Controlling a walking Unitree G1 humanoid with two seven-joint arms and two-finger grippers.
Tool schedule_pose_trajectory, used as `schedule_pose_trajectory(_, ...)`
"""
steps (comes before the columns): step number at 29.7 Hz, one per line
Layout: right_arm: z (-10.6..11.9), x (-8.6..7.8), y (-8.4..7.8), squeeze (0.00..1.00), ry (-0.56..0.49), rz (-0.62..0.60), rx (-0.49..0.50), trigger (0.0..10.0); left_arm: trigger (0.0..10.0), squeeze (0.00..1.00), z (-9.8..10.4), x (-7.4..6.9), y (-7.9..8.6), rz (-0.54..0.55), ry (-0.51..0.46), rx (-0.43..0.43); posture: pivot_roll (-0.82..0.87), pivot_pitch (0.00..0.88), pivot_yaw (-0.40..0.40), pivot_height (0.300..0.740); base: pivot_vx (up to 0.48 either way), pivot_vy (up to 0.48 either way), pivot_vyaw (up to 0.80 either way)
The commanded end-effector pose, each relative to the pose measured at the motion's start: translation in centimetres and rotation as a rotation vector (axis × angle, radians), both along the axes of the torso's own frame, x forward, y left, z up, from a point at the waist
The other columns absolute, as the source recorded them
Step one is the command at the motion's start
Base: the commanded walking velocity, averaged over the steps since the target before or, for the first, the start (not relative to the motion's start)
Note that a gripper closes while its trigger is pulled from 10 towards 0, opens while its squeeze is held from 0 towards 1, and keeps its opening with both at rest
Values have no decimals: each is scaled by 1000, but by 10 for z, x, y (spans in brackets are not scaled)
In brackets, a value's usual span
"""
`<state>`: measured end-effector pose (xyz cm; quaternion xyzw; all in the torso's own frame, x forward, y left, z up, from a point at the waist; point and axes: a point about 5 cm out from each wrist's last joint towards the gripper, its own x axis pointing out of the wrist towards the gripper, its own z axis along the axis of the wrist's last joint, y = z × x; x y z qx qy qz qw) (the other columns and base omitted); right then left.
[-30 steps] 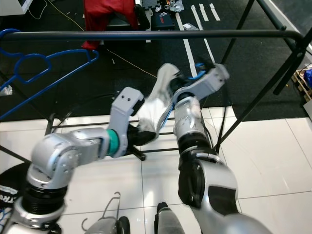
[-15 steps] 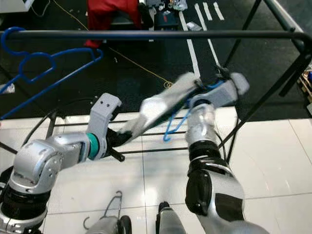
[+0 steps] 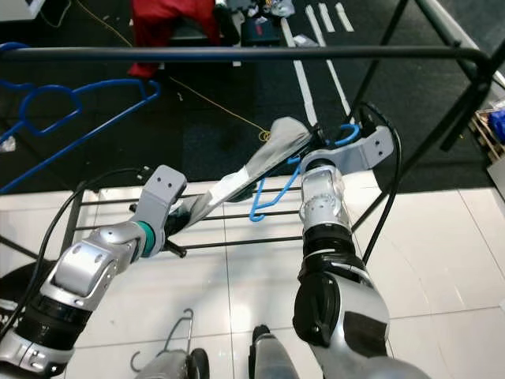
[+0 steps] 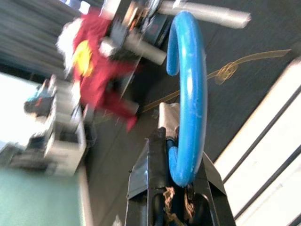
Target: Hang hanger
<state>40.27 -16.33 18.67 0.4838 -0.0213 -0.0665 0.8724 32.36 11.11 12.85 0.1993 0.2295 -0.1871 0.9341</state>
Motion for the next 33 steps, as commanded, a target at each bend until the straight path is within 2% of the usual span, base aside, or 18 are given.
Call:
schedule_pose_trajectory(1, 5, 0, 4, 0, -22, 45, 6, 10000, 10000, 0, -7, 2, 0, -22, -21, 93, -37, 189, 58, 740, 0, 0, 0)
schedule_pose_trajectory(3, 5, 0, 4, 0, -22, 45, 6, 10000, 10000, 0, -7, 2, 0, -22, -21, 93, -37, 189, 58, 740, 0, 0, 0)
schedule_pose_trajectory(5, 6, 0, 9, 0, -22, 84, 8, 10000, 10000, 0, -6, 1, -7, -98, -67, 158, -37, 196, 57, 740, 0, 0, 0)
schedule_pose_trajectory(9, 6, 0, 10, 0, -22, 86, 11, 10000, 10000, 0, -4, 0, -11, -112, -79, 157, -35, 197, 55, 740, 0, 0, 0)
schedule_pose_trajectory(13, 8, 0, 4, 0, -19, 47, 12, 10000, 10000, 0, -4, -1, -20, -212, -136, 163, -39, 208, 50, 740, 0, 0, 0)
schedule_pose_trajectory(16, 8, -1, -2, 0, -17, 26, -11, 10000, 10000, 0, 0, -4, -25, -251, -129, 88, -37, 210, 49, 740, 0, 0, 0)
schedule_pose_trajectory(18, 8, -2, -5, 0, -18, 8, -39, 10000, 10000, 0, 5, -4, -26, -187, -48, -56, -37, 212, 50, 740, 0, 0, 0)
schedule_pose_trajectory(19, 8, -2, -5, 0, -18, 8, -39, 10000, 10000, 0, 5, -4, -26, -187, -48, -56, -37, 212, 50, 740, 0, 0, 0)
schedule_pose_trajectory(20, 8, -2, -7, 0, -21, -2, -60, 10000, 10000, 0, 7, -5, -26, -140, 23, -131, -37, 212, 51, 740, 0, 0, 0)
schedule_pose_trajectory(23, 8, -3, -9, 0, -24, -10, -77, 10000, 10000, 0, 9, -7, -26, -109, 90, -193, -37, 212, 51, 740, 0, 0, 0)
schedule_pose_trajectory(24, 9, -4, -10, 0, -27, -15, -100, 10000, 10000, 0, 10, -10, -28, -81, 194, -270, -36, 214, 52, 740, 0, 0, 0)
schedule_pose_trajectory(25, 9, -4, -10, 0, -27, -15, -100, 10000, 10000, 0, 10, -10, -28, -81, 194, -270, -36, 214, 52, 740, 0, 0, 0)
schedule_pose_trajectory(27, 9, -5, -9, 0, -40, -7, -167, 10000, 10000, 0, 19, -13, -35, -28, 331, -443, -37, 218, 53, 740, 0, 0, 0)
schedule_pose_trajectory(28, 9, -5, -9, 0, -40, -7, -167, 10000, 10000, 0, 19, -13, -35, -28, 331, -443, -37, 218, 53, 740, 0, 0, 0)
schedule_pose_trajectory(29, 9, -5, -7, 0, -47, -2, -203, 10000, 10000, 0, 26, -14, -41, -8, 381, -547, -37, 218, 53, 740, 0, 0, 0)
schedule_pose_trajectory(30, 9, -5, -6, 0, -54, 3, -231, 10000, 10000, 0, 31, -16, -48, -11, 425, -601, -35, 219, 52, 740, 0, 0, 0)
schedule_pose_trajectory(31, 9, -5, -6, 0, -54, 3, -231, 10000, 10000, 0, 31, -16, -48, -11, 425, -601, -35, 219, 52, 740, 0, 0, 0)
schedule_pose_trajectory(33, 9, -6, -3, 0, -65, 8, -265, 10000, 10000, 0, 37, -21, -60, -18, 514, -700, -31, 218, 51, 740, 0, 0, 0)
